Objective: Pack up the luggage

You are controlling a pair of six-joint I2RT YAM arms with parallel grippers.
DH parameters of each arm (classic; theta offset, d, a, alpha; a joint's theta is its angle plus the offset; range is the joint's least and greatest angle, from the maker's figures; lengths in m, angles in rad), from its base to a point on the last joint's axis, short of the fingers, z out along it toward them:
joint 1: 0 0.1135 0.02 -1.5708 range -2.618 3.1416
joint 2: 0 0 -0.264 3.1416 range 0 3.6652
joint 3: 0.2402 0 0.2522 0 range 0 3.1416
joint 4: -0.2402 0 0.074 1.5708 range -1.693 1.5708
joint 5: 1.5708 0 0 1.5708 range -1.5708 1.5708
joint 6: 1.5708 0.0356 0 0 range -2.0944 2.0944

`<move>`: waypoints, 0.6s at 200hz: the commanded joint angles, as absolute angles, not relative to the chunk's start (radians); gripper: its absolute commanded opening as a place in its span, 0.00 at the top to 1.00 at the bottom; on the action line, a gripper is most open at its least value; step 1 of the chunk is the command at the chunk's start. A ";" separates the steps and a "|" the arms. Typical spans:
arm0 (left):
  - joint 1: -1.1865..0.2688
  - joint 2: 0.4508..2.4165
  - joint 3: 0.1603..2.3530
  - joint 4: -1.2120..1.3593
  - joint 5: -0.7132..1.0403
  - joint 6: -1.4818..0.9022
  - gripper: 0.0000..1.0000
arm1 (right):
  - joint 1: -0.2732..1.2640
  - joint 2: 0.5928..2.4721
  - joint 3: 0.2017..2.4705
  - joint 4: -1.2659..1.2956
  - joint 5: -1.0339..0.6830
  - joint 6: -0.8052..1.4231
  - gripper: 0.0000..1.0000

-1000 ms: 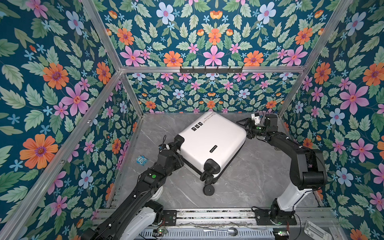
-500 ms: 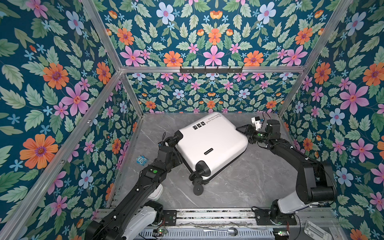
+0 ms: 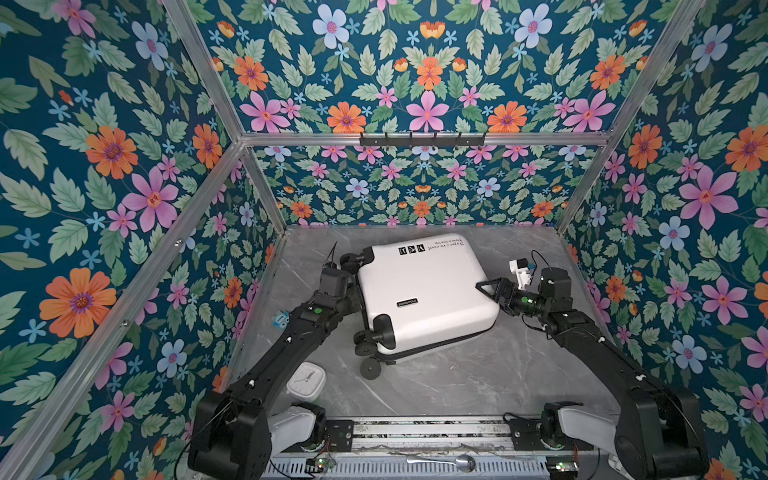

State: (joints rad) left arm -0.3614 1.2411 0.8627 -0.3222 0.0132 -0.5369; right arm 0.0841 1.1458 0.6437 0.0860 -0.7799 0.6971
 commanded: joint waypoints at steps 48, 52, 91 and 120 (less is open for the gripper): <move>-0.368 1.459 1.076 -0.172 0.254 -0.466 0.38 | 0.099 0.958 0.562 -0.124 -0.928 0.708 0.05; -0.369 1.461 1.083 -0.170 0.254 -0.465 0.38 | 0.099 0.944 0.560 -0.139 -0.927 0.705 0.05; -0.367 1.429 1.170 -0.260 0.191 -0.433 0.38 | 0.098 0.828 0.600 -0.354 -0.792 0.646 0.05; -0.356 1.298 1.192 -0.378 0.100 -0.403 0.38 | 0.097 0.864 0.710 -0.488 -0.637 0.595 0.02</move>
